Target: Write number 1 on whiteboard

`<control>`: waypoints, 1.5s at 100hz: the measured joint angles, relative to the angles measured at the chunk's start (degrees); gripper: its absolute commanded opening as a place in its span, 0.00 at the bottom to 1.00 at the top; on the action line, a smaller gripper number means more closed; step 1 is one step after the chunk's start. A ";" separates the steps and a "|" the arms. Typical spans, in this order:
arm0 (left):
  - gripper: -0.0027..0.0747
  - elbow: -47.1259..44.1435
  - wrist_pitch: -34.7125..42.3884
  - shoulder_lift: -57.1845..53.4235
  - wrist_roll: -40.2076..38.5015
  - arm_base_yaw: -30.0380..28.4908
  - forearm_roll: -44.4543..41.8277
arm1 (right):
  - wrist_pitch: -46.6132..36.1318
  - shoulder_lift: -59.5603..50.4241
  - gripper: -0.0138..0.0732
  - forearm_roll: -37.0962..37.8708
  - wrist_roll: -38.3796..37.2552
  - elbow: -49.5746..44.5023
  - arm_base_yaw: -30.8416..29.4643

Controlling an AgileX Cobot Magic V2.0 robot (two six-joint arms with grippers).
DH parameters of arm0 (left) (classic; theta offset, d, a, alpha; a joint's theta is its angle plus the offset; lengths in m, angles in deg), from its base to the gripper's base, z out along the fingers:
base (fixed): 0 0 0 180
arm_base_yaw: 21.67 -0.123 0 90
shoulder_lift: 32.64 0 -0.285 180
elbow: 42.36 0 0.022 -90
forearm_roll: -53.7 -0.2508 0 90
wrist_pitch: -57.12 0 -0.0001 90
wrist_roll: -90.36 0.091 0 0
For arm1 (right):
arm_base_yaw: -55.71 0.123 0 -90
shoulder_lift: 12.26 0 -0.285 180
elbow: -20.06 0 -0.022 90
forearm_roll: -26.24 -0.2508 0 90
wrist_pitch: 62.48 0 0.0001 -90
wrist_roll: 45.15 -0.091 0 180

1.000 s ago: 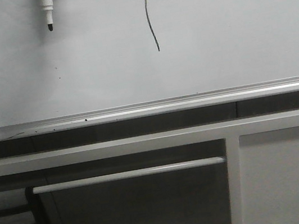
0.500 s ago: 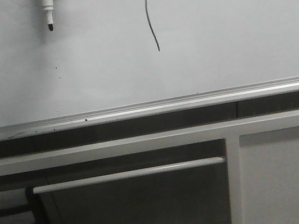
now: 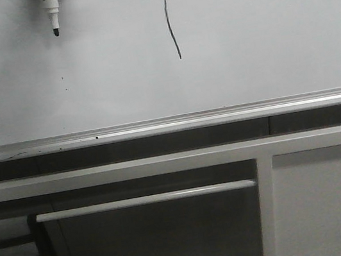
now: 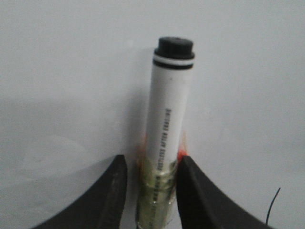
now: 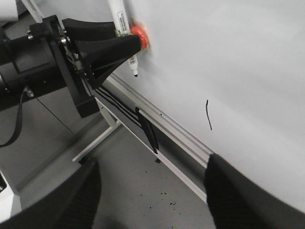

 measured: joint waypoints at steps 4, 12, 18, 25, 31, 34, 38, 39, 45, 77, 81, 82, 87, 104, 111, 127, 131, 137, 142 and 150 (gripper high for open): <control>0.36 0.00 0.00 0.00 0.00 0.00 0.00 | 0.00 0.00 0.65 0.00 0.00 0.00 0.00; 0.43 0.00 0.00 0.00 0.00 0.00 0.00 | 0.00 0.00 0.65 0.00 0.00 0.00 0.00; 0.50 0.00 0.00 0.00 0.00 0.00 0.00 | 0.00 0.00 0.65 0.00 0.00 0.00 0.00; 0.57 0.09 -0.60 0.00 0.00 0.00 0.00 | 0.00 0.00 0.65 0.00 0.00 0.00 0.00; 0.59 0.09 -1.74 -0.25 0.00 0.00 0.00 | 0.10 0.00 0.65 0.00 0.00 0.00 0.00; 0.59 0.09 -2.37 -0.48 0.00 -0.11 0.00 | 0.10 0.00 0.65 0.00 0.00 0.00 0.00; 0.59 0.09 -3.45 -0.94 0.00 -0.14 0.00 | 0.10 0.00 0.65 0.00 0.00 0.00 0.00; 0.59 0.09 -3.68 -1.07 0.00 -0.26 0.00 | 0.10 0.00 0.65 0.00 0.00 0.00 0.00; 0.59 0.09 -5.13 -2.13 0.70 -0.23 0.00 | 0.34 0.00 0.65 0.00 0.00 0.00 0.00; 0.59 -5.48 -11.31 -13.57 4.55 -0.23 1.14 | 3.59 -2.61 0.56 0.00 -0.51 0.00 -3.62; 0.58 -6.47 -12.27 -15.36 4.93 -0.23 1.25 | 3.48 -3.76 0.51 0.00 -0.78 0.00 -4.67; 0.58 -6.78 -12.44 -16.09 4.94 -0.23 1.25 | 3.45 -4.27 0.50 0.00 -0.79 0.00 -5.10; 0.55 -7.68 -13.81 -18.66 5.93 -0.23 1.25 | 2.57 -6.29 0.42 0.00 -1.07 -0.47 -6.63; 0.18 -9.30 -17.53 -27.06 7.21 -0.23 1.25 | -4.08 -15.67 0.10 0.00 -1.65 -8.02 -10.29; 0.01 -9.72 -19.38 -30.22 8.13 -0.23 1.25 | -9.02 -20.50 0.08 0.00 -1.74 -13.71 -10.60; 0.01 -12.24 -23.90 -36.86 10.73 -0.23 1.06 | -21.50 -33.13 0.08 -0.12 -1.87 -28.77 -10.60; 0.01 -13.39 -24.75 -38.46 11.02 -0.23 0.91 | -23.32 -36.32 0.08 -0.22 -1.87 -32.00 -10.60; 0.01 -15.39 -25.97 -40.61 11.52 -0.23 0.68 | -25.76 -40.44 0.08 -0.63 -1.87 -37.55 -10.60; 0.01 -17.46 -26.69 -42.58 11.73 -0.23 0.31 | -27.06 -44.54 0.08 -1.03 -1.87 -41.61 -10.60; 0.01 -21.37 -27.11 -46.47 11.88 -0.23 -0.11 | -28.30 -50.16 0.08 -1.77 -1.87 -47.12 -10.60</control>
